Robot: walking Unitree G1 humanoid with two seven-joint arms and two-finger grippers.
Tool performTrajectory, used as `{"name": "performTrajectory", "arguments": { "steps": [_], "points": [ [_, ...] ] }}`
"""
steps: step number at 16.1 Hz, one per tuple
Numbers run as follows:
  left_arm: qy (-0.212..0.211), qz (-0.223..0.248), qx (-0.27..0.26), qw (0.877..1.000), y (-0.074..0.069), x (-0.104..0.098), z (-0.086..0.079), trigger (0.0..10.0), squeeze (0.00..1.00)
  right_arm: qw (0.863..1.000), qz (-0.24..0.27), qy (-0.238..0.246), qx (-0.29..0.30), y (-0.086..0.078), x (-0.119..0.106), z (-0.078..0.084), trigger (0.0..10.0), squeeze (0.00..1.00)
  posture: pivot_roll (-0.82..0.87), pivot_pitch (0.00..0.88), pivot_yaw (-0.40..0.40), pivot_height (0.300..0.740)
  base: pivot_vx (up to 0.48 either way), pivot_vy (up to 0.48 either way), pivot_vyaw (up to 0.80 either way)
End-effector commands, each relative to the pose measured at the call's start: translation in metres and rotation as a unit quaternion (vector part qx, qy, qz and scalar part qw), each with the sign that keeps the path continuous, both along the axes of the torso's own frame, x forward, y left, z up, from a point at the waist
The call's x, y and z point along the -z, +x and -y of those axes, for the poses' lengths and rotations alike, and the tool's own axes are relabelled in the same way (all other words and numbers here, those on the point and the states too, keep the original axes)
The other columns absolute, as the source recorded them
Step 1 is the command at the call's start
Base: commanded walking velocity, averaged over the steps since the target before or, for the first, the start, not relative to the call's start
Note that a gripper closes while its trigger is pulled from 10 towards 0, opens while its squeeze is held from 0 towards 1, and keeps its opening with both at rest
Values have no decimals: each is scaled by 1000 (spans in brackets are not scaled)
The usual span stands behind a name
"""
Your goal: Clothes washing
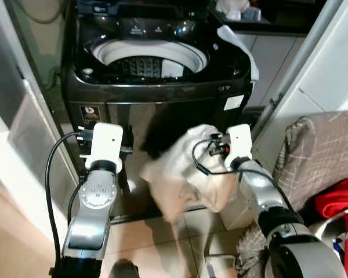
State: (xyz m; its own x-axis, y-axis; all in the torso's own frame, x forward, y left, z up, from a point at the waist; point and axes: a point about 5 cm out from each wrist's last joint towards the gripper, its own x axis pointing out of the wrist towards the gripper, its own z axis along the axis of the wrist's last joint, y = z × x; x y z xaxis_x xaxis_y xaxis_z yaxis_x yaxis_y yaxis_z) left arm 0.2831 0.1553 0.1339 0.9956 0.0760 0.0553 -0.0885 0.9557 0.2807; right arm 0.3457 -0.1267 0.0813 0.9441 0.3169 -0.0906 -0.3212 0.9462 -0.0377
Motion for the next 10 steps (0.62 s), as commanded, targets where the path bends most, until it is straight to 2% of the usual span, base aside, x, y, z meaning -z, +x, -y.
{"name": "performTrajectory", "arguments": {
  "steps": [1,2,4,9,10],
  "points": [
    [12,-5,14,1000,1,6,6,10000,0,999,49,6,-3,11,-24,-1,10000,0,124,3,-89,740,0,0,0],
    [-8,-18,8,1000,2,12,3,10000,0,998,62,16,-2,15,-32,-5,10000,0,117,2,-81,740,0,0,0],
    [-22,-20,9,1000,4,11,3,10000,0,997,75,22,-11,17,-38,-9,10000,0,107,1,-65,740,0,0,0],
    [-16,-12,15,1000,7,9,10,10000,0,996,74,35,-17,16,-38,-12,10000,35,105,1,-64,740,0,0,545],
    [-17,-11,6,1000,6,9,8,10000,0,997,67,39,-15,16,-35,-10,10000,86,105,1,-64,740,0,0,513]
  ]
}}
